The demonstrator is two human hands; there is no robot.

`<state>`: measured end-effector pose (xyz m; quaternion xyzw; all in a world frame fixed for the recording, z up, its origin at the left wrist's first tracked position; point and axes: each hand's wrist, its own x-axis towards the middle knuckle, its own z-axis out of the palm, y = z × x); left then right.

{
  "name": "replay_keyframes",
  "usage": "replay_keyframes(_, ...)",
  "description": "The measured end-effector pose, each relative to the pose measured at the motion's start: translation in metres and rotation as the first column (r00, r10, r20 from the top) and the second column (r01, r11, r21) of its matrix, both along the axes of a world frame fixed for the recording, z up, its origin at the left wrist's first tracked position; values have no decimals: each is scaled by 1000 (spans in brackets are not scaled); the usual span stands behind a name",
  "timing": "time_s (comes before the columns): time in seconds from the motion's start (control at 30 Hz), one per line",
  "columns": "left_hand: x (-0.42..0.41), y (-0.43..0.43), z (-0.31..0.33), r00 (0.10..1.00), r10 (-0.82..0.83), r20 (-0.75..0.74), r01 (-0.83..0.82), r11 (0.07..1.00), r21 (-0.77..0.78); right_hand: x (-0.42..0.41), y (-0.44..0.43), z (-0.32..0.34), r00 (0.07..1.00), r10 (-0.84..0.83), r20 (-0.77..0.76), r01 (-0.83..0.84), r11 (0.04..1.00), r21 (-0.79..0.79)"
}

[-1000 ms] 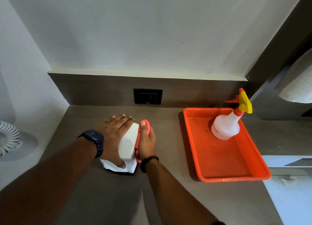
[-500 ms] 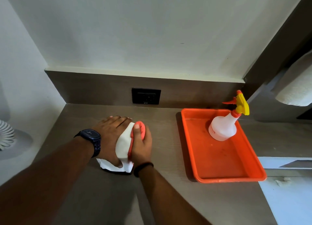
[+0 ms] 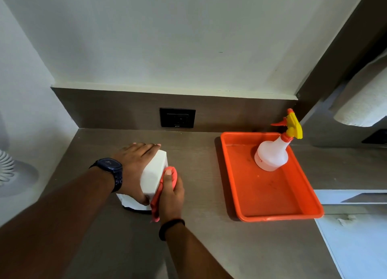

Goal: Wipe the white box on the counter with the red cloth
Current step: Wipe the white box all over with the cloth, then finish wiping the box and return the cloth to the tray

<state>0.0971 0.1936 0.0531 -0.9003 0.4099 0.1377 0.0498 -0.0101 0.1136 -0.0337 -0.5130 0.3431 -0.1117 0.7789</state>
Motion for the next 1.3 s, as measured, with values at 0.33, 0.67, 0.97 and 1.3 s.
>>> replay_keyframes(0.33,1,1,0,999,35,-1,-35,999,-29,42,-41,35,995,95,22,-92,992,-85)
replay_keyframes(0.67,-2,0,-2,999,7,35,-7,1000,4,5,-2,5,1000,-6,25,8,996,-90)
replay_keyframes(0.97,-2,1,-4,997,55,48,-54,998,-28,47,-43,38,985,132,-115,-145,984,-106)
replay_keyframes(1.3,-9,-1,4,996,83,16,-83,997,-3,1,-31,41,985,71,-156,-68,997,24)
